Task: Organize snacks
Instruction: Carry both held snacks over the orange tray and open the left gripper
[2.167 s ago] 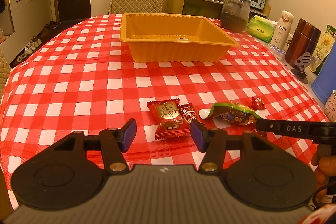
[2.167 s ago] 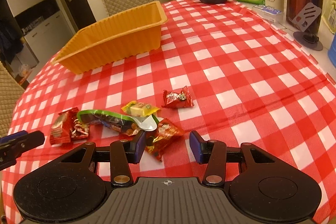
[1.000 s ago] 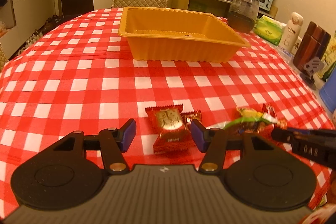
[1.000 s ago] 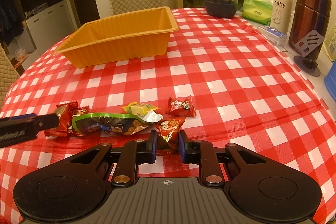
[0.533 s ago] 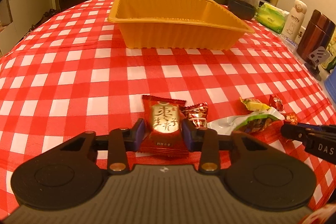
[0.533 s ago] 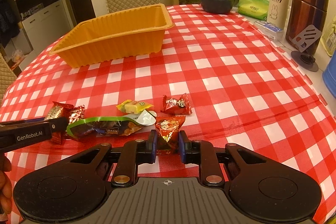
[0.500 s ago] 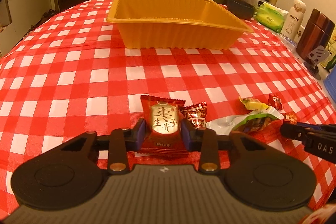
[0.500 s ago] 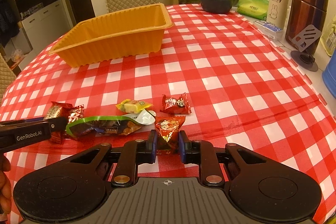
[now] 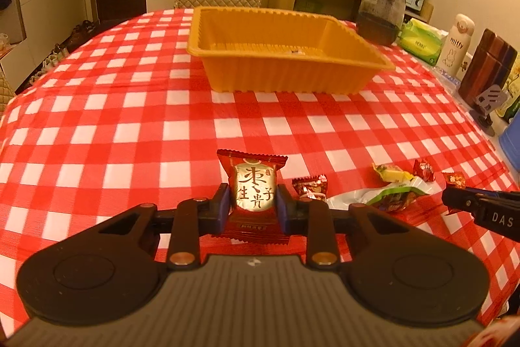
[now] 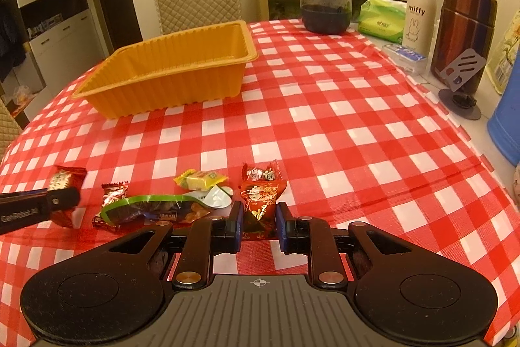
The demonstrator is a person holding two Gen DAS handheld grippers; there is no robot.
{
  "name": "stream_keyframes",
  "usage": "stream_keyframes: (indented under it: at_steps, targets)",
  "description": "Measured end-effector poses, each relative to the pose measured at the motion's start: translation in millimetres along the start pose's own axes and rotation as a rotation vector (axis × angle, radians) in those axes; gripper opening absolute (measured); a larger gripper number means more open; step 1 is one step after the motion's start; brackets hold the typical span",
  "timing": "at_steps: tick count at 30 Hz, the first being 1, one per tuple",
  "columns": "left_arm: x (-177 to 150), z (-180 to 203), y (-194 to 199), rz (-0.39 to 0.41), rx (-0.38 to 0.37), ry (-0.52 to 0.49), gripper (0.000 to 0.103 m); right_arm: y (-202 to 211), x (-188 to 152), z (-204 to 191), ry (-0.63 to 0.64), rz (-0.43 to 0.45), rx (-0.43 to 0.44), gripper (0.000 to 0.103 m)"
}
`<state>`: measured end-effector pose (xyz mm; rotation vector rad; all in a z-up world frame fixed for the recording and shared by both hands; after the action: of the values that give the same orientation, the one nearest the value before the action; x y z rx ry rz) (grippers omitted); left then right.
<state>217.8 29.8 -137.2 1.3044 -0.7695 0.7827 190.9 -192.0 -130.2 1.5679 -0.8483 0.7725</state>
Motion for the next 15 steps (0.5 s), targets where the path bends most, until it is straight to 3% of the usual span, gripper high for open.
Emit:
stream_keyframes:
  at_steps: [15]
  targets:
    - [32, 10, 26, 0.074, -0.045, -0.039, 0.026, 12, 25, 3, 0.015, 0.075, 0.021, 0.021]
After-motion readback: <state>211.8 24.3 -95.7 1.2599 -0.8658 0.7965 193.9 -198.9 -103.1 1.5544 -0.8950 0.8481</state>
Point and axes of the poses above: each gripper's, at about its wrist camera, not at the fingertips, and y roughly against the way its jaws point, z to its right, x to its top, the point moved 5 cm from there along -y, roughly the way its jaws point, and after that the axes turned 12 degrees about z, right-handed, at the moved point
